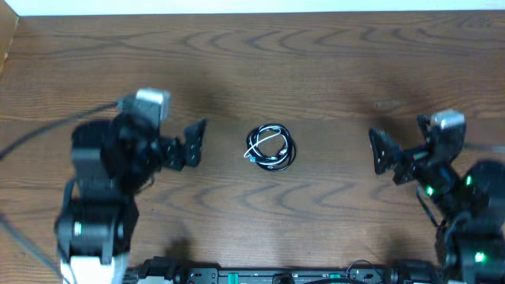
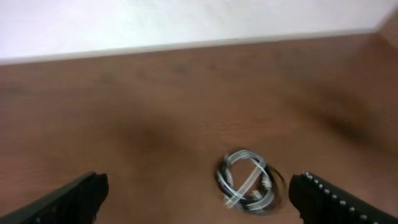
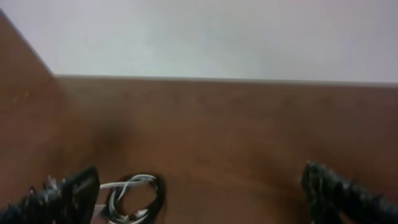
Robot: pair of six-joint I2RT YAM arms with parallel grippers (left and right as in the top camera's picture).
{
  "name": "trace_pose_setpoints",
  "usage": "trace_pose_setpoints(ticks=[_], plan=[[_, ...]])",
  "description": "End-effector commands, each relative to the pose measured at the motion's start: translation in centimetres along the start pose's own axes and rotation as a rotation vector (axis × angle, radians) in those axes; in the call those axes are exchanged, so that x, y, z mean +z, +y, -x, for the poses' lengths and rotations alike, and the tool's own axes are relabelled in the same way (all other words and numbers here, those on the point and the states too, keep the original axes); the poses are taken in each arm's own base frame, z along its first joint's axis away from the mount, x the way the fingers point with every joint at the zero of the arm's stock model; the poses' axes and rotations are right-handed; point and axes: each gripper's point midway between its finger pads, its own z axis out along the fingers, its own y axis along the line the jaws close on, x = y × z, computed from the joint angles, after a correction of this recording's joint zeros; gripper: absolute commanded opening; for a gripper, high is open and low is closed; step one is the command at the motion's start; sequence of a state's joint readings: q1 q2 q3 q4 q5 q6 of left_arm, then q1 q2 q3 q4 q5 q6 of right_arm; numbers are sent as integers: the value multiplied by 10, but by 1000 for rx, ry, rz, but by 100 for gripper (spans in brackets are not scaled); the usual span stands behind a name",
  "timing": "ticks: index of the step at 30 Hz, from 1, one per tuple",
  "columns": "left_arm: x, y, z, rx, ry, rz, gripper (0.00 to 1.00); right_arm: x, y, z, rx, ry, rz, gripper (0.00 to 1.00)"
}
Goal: Untangle cables
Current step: 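Move both grippers toward the cable bundle at table center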
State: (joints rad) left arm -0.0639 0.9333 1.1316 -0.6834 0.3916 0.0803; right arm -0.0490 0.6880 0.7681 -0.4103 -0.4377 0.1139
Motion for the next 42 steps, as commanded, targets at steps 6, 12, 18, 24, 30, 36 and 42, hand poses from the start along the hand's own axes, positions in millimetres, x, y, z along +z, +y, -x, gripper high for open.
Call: trace_pose_setpoints(ticks=[6,12,18,24,30,36,42], plan=[[72,-48,-26,95,324,-220,98,32,12,9,58,226,135,99],[116,-60,-64,43,490,-268,98,57,9,-7,119,309,193,99],[156,-67,-106,74,630,-314,94,67,8,-21,149,364,221,99],[186,-65,-158,160,787,-306,87,74,3,-31,170,397,217,98],[206,-60,-181,195,837,-264,59,77,1,-34,178,410,215,96],[216,-61,-158,114,754,-224,7,81,-5,-38,179,422,186,88],[198,-70,-72,-143,553,-149,7,88,-6,-45,258,452,174,77]])
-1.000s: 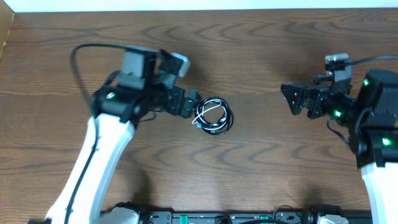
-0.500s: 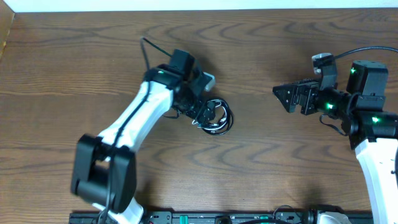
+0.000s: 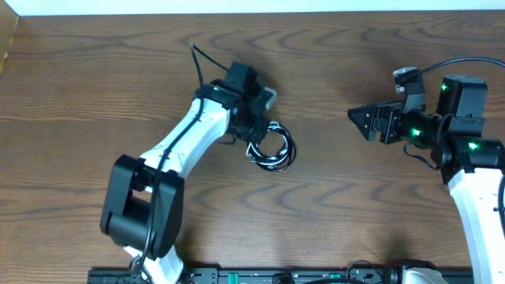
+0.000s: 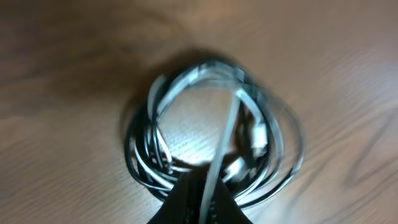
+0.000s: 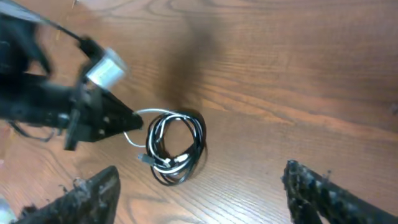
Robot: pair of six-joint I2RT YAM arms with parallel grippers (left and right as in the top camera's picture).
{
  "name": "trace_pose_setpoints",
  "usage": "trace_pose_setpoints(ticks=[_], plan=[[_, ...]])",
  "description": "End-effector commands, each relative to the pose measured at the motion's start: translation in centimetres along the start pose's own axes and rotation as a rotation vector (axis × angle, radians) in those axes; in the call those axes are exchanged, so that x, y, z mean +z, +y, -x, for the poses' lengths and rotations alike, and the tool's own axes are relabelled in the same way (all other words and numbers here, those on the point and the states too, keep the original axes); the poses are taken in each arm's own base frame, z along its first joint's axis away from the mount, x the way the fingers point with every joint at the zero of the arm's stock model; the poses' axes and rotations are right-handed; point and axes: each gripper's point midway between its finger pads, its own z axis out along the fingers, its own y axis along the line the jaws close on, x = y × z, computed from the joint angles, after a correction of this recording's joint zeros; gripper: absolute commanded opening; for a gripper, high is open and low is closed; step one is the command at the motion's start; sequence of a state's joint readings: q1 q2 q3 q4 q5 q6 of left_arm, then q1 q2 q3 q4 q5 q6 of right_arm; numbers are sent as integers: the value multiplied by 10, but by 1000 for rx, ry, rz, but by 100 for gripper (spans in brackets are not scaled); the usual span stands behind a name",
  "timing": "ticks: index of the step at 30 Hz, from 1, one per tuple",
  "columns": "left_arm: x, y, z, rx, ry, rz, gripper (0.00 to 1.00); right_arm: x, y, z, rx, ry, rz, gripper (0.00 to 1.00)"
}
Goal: Untangle cables
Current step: 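Move both grippers toward the cable bundle at table center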
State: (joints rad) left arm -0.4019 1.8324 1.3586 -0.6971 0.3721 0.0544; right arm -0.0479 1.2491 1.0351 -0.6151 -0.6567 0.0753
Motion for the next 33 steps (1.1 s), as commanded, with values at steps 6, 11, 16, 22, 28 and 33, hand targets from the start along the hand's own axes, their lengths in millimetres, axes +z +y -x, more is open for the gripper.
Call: trace_pose_setpoints(ticks=[6,11,16,22,28,33], plan=[[-135,-47,67,-201,-411,-108,8,28,9,0,99,44,42,68],[-177,-63,69,-162,-517,-139,7,56,31,-3,81,71,102,66],[-204,-72,73,-152,-599,-161,8,79,53,-2,77,74,160,65],[-218,-76,77,-132,-648,-171,7,98,80,1,34,59,226,66],[-218,-76,77,-139,-647,-172,8,107,108,-12,-136,74,287,70],[-218,-76,77,-165,-645,-182,7,109,120,-21,-196,93,313,68]])
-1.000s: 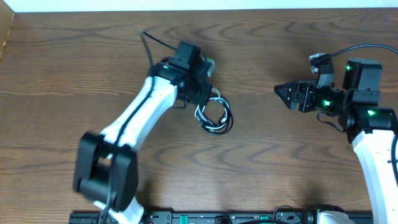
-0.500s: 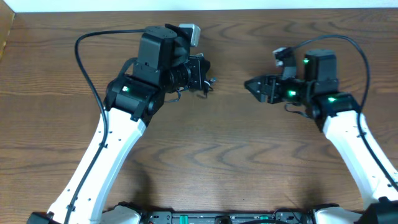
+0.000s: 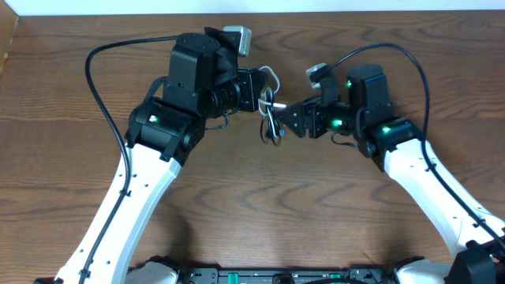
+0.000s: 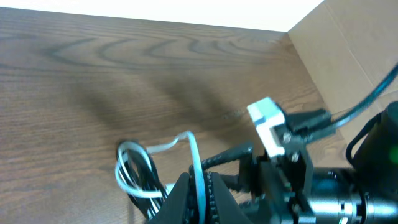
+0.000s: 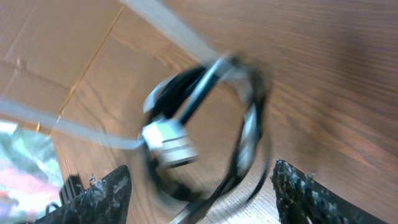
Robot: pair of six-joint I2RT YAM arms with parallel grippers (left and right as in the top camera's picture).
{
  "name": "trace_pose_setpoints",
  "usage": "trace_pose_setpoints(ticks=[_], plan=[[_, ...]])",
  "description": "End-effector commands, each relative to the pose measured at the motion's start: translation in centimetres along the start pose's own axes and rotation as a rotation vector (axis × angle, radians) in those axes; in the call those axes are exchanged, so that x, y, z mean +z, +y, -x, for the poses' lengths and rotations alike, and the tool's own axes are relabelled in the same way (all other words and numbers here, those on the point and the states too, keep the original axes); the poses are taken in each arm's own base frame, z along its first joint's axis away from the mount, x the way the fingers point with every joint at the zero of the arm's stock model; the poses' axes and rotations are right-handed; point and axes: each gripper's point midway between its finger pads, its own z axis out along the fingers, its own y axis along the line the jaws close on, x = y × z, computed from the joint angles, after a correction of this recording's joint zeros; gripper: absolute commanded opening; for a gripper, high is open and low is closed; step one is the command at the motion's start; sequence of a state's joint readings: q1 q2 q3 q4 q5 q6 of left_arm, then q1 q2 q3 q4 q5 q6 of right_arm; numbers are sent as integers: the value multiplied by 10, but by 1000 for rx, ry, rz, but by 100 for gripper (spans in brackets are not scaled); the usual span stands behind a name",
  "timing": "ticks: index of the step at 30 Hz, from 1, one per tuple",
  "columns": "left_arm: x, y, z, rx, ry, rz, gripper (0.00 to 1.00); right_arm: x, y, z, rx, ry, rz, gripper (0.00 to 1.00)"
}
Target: Untangle cables
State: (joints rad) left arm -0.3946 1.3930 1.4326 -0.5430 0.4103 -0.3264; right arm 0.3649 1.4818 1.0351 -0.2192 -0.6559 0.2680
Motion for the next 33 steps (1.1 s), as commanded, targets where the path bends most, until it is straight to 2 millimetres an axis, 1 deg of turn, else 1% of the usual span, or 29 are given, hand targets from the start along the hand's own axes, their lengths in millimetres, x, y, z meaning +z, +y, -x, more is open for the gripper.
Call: trace_pose_setpoints(ticks=[1,5,9,14,17,19,24,25,27,31,33], plan=[[-10,-8,9,-19,-32,-21,7,4,8,1,-67,9,21,68],[-10,-8,9,-27,-32,-22,7,4,7,1,-67,9,21,68],[-10,-13,9,-24,-29,-49,8,9,6,0,-68,11,35,68],[-11,-18,12,-19,-37,-73,8,25,9,-6,-123,36,139,68],[-13,-18,13,-17,-42,-74,7,34,17,-12,-168,49,251,69],[-14,-19,13,-16,-45,-75,8,40,18,-15,-169,55,295,69],[-21,-23,17,-7,-66,-84,8,53,8,-20,-121,70,304,56],[-23,-25,18,-6,-73,-88,8,54,8,-19,-118,67,310,52],[-28,-28,21,-1,-88,-94,7,54,10,-16,-115,54,317,41],[-38,-34,25,12,-115,-106,8,52,11,-2,-102,8,322,28],[-43,-36,26,16,-126,-111,8,50,7,5,-80,-13,311,18]])
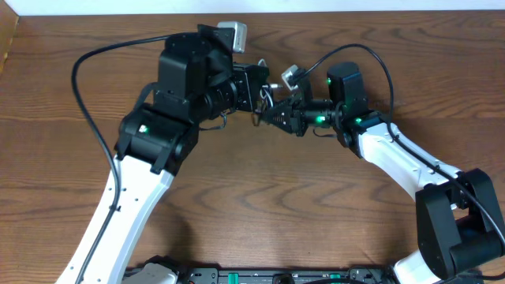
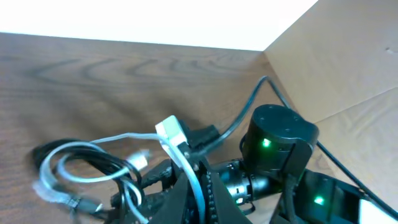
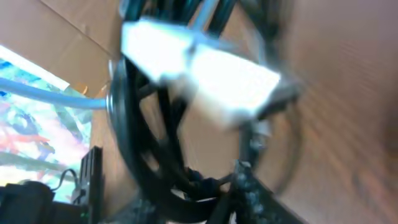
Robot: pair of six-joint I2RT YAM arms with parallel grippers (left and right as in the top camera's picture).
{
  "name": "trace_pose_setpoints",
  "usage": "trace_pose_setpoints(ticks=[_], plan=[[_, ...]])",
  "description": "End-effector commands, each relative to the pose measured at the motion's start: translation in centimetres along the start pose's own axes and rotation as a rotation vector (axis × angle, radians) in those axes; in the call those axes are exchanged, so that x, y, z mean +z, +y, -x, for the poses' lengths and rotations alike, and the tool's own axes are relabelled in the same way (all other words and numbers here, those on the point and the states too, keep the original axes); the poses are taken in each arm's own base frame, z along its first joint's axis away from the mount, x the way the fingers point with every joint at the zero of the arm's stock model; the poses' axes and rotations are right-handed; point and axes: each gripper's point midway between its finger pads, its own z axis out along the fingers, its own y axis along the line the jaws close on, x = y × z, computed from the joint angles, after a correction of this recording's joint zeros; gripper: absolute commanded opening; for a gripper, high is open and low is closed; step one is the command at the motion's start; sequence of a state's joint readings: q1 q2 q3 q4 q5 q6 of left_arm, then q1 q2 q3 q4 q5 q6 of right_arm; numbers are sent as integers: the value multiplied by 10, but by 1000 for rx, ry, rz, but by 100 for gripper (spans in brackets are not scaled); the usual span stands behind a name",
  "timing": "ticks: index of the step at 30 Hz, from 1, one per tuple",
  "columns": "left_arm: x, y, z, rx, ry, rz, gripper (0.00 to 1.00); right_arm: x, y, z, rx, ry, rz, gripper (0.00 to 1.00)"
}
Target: Untangle cables
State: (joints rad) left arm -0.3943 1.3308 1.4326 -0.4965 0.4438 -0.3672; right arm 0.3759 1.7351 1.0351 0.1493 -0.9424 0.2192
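The cable tangle (image 1: 263, 104), black and white loops, hangs above the table between both grippers. My left gripper (image 1: 257, 91) is shut on the white cable (image 2: 191, 174), which runs up out of its jaws to a white connector (image 2: 173, 131); the loops (image 2: 81, 163) dangle to the left. My right gripper (image 1: 270, 117) comes in from the right and is shut on a black cable loop (image 3: 134, 124). Blurred and close in the right wrist view are the white connector (image 3: 205, 65) and the pinched cable at the gripper (image 3: 217, 194).
The wooden table (image 1: 316, 213) spreads below both arms. A cardboard wall (image 2: 339, 62) stands at the table's side, with its edge at the far left of the overhead view (image 1: 8, 35). The arms' own black supply cables arch over the back of the table.
My right gripper, open beside the lifted tangle before, is now shut on a black loop of it. The left gripper still holds the white cable, shifted slightly left.
Both grippers stood open on either side of the tangle lying on the table. Then the left gripper was down on the tangle. Then it held the white cable lifted, with the open right gripper close by. Now both hold the tangle in the air.
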Motion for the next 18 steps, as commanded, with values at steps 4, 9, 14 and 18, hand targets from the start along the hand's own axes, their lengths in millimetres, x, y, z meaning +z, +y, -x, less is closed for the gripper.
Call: trace_pose_setpoints(ticks=[4,9,14,18], plan=[[-27,-18,16,25,-72,-44,7,-13,-28,12,195,-52,-119,3],[-49,-9,31,20,-139,-15,7,-29,-73,-10,392,-43,-360,1],[-79,2,48,15,-225,26,8,-47,-102,-36,536,-19,-557,1],[-104,11,57,10,-287,64,8,-61,-116,-49,618,-16,-660,1]])
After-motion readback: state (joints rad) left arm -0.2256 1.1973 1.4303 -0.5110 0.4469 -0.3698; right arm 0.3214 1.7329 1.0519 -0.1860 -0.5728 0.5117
